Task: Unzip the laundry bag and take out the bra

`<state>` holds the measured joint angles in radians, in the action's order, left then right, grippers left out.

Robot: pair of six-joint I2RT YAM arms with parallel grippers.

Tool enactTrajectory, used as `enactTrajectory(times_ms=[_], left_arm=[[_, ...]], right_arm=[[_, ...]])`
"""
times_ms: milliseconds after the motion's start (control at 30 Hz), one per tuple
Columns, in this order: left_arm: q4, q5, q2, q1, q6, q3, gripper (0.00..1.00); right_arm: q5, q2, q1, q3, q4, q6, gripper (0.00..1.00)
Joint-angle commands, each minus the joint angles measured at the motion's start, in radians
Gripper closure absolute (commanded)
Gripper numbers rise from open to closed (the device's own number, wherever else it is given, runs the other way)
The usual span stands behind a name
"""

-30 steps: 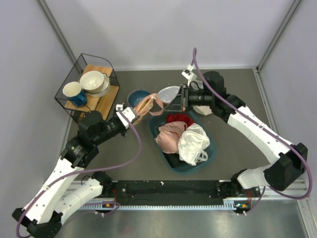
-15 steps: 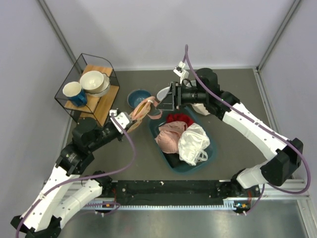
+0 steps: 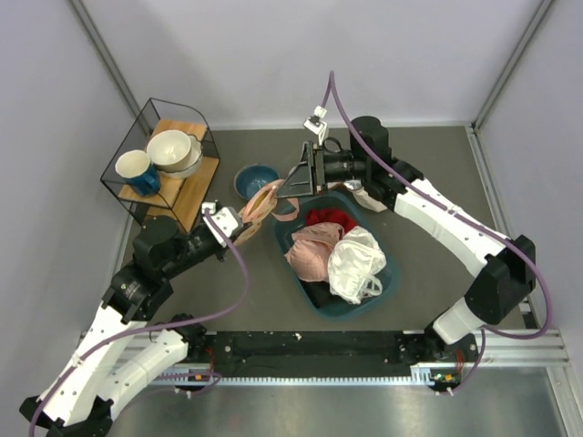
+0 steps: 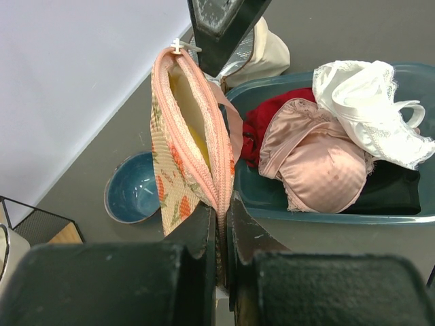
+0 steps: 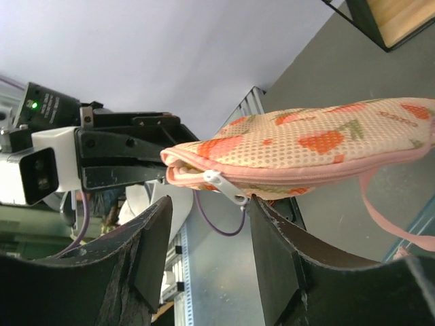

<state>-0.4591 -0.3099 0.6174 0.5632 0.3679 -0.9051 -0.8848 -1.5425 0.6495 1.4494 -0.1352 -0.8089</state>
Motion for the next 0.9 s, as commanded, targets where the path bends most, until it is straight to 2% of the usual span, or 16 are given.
enactTrajectory(times_ms=[0,333,467,567,600,633,867], left_arm=[[0.051,-0.018,-0.007,-0.003,-0.001,-0.009,1.00],[0.053,-0.020,-0.005,-0.002,0.003,-0.015,1.00],[0.051,-0.023,-0.007,-0.002,0.005,-0.015,1.00],[0.051,-0.023,-0.008,-0.002,0.005,-0.015,1.00],[0.051,-0.023,-0.008,-0.002,0.006,-0.015,1.00],[0.051,-0.023,-0.008,-0.002,0.008,-0.015,1.00],[0.042,-0.008,-0.024,-0.002,0.020,-0.009,1.00]], right_arm=[[-0.078,0.002,-0.002,0.028,0.120,-0.045,0.50],[-0.057,-0.018,-0.002,0.023,0.124,-0.052,0.55],[-0.039,-0.022,-0.005,0.017,0.126,-0.053,0.66],[-0.034,-0.024,-0.007,0.012,0.125,-0.052,0.82],[-0.028,-0.022,-0.008,0.009,0.126,-0.053,0.93],[-0.025,-0.022,-0.010,0.000,0.126,-0.053,0.99],[-0.011,0.025,-0.063,-0.087,0.126,-0.036,1.00]])
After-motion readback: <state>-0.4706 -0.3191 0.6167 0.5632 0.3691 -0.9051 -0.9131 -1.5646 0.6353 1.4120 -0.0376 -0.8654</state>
